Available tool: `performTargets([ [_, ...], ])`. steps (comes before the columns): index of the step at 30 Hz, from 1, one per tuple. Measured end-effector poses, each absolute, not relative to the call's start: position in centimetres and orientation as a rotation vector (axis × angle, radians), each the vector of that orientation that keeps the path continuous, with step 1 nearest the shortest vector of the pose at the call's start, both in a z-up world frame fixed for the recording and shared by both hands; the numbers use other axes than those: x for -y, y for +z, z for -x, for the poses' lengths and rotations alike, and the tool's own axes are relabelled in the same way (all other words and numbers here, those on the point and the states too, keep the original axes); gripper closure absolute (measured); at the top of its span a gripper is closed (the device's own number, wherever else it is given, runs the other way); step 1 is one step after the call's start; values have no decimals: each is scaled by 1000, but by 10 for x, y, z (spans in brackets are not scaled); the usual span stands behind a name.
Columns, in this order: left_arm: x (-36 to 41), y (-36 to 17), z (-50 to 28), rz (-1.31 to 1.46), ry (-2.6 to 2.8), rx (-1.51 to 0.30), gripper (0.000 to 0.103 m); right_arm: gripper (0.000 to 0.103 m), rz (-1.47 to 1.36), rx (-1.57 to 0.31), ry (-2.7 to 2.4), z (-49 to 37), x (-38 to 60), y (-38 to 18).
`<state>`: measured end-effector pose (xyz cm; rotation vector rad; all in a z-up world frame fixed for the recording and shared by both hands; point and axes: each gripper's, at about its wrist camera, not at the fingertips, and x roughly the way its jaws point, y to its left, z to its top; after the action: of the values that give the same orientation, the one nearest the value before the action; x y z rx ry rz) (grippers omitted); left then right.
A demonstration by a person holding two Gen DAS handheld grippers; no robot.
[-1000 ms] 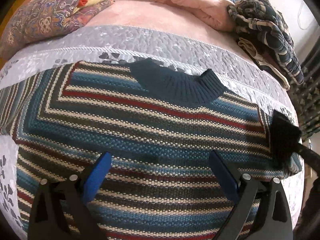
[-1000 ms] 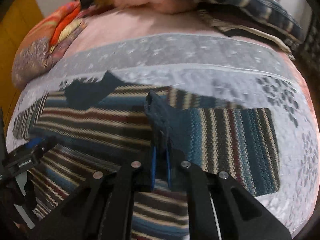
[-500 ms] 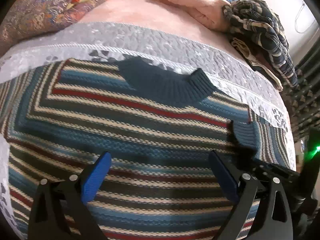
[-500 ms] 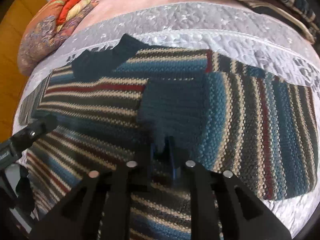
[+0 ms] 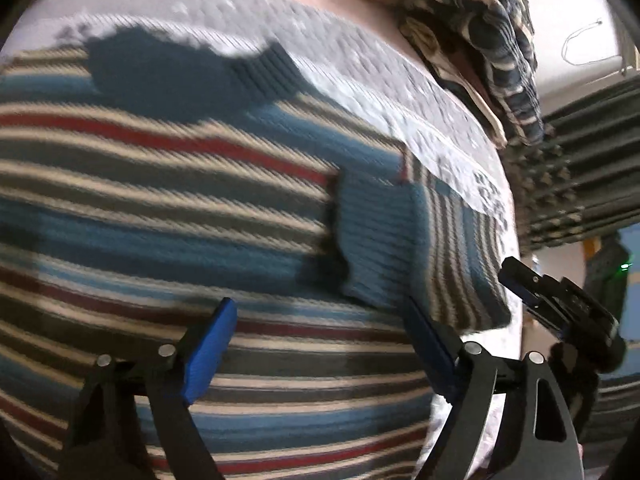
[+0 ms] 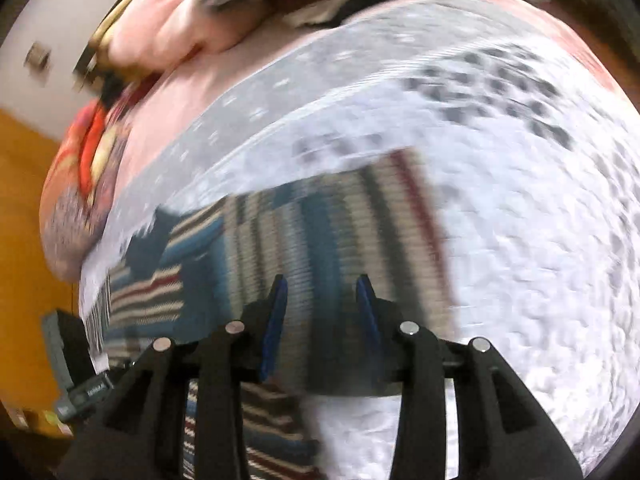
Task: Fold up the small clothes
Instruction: 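Fold the held sleeve across the sweater body with the right gripper, then grasp the sweater side edge with the left gripper and lift it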
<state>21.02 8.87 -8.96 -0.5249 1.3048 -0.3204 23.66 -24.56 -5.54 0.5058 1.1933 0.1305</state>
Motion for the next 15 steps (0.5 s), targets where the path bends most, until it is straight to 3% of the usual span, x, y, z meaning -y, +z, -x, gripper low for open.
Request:
performTargets([
  [6,-74,-95,-221,553,-317,-1283,22,67,-526,-1188,83,-230,281,-67],
  [9,-66,-95,-226,574,-330,-1271,40,67,-503,-1188,82,-232,280,-68],
  [11,-62,-97,-228,600,-343,-1268,65,67,-481,-1183,80,-232,280,-67],
  [14,-56,-98,-228,615,-355,-1261,92,67,-462,-1176,74,-233,277,-65],
  [15,-57,-96,-227,618,-357,-1243,93,67,-460,-1175,71,-234,278,-65],
])
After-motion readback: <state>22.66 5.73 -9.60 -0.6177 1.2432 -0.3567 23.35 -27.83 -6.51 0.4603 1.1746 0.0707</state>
